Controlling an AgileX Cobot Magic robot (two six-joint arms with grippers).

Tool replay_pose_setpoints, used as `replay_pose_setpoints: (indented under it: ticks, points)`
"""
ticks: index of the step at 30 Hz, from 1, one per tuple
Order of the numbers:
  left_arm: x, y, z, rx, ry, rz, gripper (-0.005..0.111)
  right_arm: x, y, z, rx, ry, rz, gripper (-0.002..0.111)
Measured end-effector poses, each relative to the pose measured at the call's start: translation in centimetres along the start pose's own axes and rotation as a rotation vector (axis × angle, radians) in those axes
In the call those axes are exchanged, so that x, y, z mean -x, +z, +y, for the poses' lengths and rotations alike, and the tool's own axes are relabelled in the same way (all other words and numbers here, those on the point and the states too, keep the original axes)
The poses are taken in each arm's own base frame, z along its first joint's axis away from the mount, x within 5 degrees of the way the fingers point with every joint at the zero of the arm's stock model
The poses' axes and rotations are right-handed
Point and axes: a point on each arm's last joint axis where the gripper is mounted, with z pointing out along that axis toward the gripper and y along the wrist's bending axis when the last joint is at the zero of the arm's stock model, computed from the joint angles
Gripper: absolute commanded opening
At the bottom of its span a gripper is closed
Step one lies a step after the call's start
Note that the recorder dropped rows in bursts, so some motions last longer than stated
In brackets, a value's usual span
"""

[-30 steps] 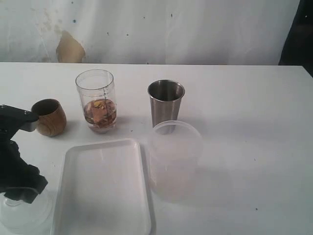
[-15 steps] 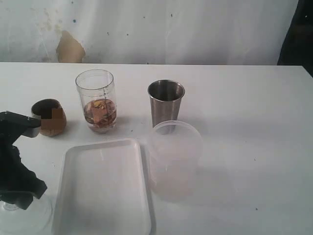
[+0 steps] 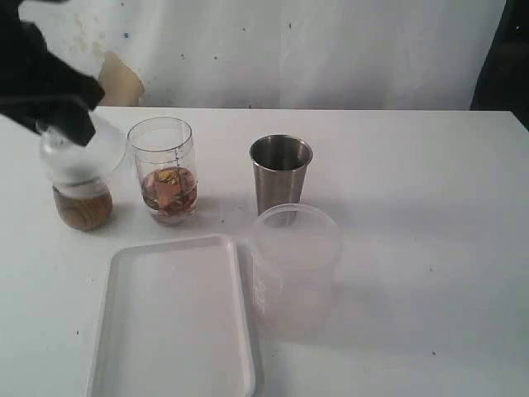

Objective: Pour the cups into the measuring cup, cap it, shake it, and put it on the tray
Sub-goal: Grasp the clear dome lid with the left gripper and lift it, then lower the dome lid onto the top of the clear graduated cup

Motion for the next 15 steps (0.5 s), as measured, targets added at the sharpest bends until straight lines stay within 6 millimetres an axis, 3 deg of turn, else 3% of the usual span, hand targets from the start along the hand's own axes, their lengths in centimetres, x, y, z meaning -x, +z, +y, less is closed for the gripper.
replay_pose_setpoints:
  ticks: [3, 7, 15]
  points:
    - [3.3, -0.7, 0.2, 0.004, 0.005, -0.073, 0.000, 0.0, 0.0, 0.0, 0.000, 0.000, 0.000, 0.000]
    - [6.7, 1.7, 0.5, 0.004, 0.005, -0.071, 0.000, 0.0, 0.0, 0.0, 0.000, 0.000, 0.000, 0.000]
    - [9.2, 5.8, 1.1, 0.024, 0.011, -0.029, 0.000, 0.0, 0.0, 0.0, 0.000, 0.000, 0.000, 0.000]
